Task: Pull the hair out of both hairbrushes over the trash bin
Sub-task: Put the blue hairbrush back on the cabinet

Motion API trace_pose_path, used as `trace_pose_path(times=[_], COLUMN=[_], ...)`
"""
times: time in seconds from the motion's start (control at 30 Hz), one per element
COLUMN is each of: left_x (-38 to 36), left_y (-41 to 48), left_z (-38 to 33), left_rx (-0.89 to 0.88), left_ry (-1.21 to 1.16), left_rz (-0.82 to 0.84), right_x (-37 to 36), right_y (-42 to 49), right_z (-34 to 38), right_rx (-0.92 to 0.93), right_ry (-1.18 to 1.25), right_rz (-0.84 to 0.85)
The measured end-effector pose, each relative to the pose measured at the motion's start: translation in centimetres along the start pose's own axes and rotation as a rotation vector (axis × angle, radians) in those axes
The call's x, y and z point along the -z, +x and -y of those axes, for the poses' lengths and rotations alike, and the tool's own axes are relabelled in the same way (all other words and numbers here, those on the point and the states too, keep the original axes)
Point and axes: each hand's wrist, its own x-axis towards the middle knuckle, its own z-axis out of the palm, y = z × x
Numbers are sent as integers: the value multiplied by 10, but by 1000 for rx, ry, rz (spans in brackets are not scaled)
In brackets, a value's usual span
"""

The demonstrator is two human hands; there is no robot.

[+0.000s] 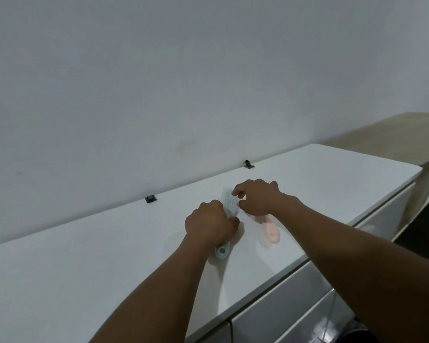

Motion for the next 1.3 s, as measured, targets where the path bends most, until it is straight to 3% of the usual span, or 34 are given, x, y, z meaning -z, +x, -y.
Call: trace_pose_path(times=[0.27,0.4,0.63,1.03,1.3], left_x=[16,28,24,35,69], left_y=[-4,-5,-14,-16,-23], left_z=[1,-2,-5,11,57], left_rx=[57,53,31,48,223], left_ry=[43,64,72,27,61], left_rz=[62,92,145,-88,-173], right_x=[8,11,-3,-9,-5], right_y=[-8,-11,-24,-32,-20], right_z=[-8,-19,-17,3,71], right_rx=[-48,-189,-334,-205,-11], right_ry=[97,163,225,223,281], right_rz=[-49,-128,-62,-221,-200])
